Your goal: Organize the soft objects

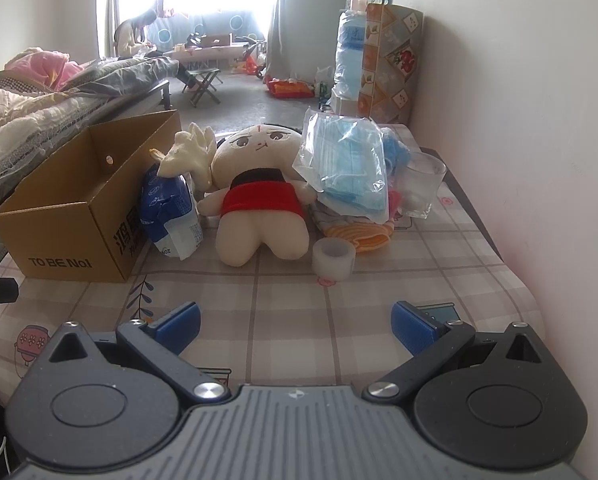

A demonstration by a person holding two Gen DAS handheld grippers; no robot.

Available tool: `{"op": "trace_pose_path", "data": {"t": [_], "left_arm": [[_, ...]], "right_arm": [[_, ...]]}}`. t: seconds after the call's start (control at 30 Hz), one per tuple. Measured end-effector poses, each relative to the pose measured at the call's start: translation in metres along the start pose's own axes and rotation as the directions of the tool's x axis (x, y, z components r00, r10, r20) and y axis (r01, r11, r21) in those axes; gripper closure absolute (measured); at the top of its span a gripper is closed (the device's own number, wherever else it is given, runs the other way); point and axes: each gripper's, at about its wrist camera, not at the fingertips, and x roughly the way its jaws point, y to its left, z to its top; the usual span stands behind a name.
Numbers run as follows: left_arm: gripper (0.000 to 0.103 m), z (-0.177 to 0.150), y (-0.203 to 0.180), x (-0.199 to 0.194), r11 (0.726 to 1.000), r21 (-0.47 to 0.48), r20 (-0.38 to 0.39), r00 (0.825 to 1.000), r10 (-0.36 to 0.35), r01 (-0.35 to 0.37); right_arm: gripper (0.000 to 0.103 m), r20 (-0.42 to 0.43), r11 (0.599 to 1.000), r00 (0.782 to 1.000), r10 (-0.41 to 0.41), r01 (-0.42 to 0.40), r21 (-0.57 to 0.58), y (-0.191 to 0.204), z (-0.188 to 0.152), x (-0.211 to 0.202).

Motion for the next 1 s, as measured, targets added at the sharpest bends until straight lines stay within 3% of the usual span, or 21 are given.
{"op": "trace_pose_path", "data": {"t": [1.0], "left_arm": [[0.000, 0.0021, 0.0033, 0.0067, 1.000, -0.004, -0.031, 0.999, 0.009, -0.009]], "right_arm": [[0.000, -0.012, 1.000, 1.000, -0.025, 0.025, 0.004, 0.0014, 0.0023, 0.0062]]}}
